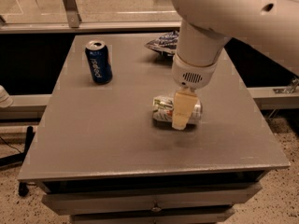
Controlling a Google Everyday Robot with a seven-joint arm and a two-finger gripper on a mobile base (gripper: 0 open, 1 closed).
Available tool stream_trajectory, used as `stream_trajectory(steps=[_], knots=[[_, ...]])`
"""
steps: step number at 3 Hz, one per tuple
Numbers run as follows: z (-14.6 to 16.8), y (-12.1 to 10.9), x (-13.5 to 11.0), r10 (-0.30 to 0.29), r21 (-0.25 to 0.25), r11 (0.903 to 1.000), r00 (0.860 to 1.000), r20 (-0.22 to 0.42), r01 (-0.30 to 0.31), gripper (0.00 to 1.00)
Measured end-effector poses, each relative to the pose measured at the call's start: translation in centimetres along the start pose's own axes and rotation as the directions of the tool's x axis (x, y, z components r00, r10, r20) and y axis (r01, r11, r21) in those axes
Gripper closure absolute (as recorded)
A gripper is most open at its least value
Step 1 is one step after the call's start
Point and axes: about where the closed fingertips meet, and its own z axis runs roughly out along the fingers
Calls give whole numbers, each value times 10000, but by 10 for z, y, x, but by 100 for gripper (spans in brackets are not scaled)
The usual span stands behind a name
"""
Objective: Knock 7up can over
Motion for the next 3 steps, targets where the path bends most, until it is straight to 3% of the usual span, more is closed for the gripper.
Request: stream_trajectory(steps=[1, 2, 3], knots=[[-2, 2, -2, 216, 21, 9998, 9991, 353, -217, 0], [-9, 4, 3, 761, 105, 9969, 9884, 1314, -781, 0], [-31, 5, 32, 1356, 518, 9860, 9433, 3031, -1584, 0]])
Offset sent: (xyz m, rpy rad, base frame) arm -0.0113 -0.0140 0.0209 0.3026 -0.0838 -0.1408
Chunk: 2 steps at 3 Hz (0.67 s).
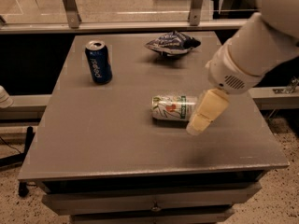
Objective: Knock 7up can over
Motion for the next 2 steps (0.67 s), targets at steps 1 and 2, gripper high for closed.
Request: stream_trajectory(steps=[1, 2], knots=[[-43, -11, 31, 349, 551, 9976, 9893, 1419, -430, 0], [-78, -15, 72, 588, 656, 9947, 9609, 2706, -794, 0]])
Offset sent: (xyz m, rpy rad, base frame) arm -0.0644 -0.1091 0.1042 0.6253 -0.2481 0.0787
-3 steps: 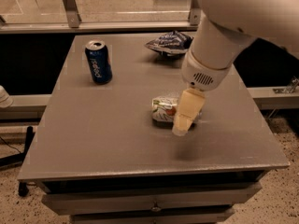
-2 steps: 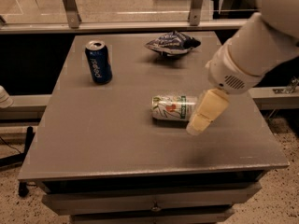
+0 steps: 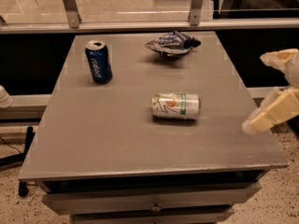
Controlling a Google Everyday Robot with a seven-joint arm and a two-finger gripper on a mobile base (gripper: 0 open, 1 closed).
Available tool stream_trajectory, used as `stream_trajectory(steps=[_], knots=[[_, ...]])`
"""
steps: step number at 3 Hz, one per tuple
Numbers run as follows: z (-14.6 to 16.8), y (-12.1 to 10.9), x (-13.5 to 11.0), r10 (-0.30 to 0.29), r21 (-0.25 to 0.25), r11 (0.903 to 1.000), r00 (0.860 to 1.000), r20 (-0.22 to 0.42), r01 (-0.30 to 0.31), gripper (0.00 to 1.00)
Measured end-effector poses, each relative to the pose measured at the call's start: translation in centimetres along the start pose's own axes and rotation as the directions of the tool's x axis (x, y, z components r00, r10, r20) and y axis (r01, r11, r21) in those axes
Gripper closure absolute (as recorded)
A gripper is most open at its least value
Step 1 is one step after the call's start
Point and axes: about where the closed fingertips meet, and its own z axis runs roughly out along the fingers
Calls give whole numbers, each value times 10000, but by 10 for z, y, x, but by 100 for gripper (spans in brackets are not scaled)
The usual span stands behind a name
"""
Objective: Knock 7up can over
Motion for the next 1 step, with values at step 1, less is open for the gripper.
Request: stream_trajectory(steps=[1], knots=[[-5, 6, -15, -449, -72, 9989, 9965, 701, 455, 0]])
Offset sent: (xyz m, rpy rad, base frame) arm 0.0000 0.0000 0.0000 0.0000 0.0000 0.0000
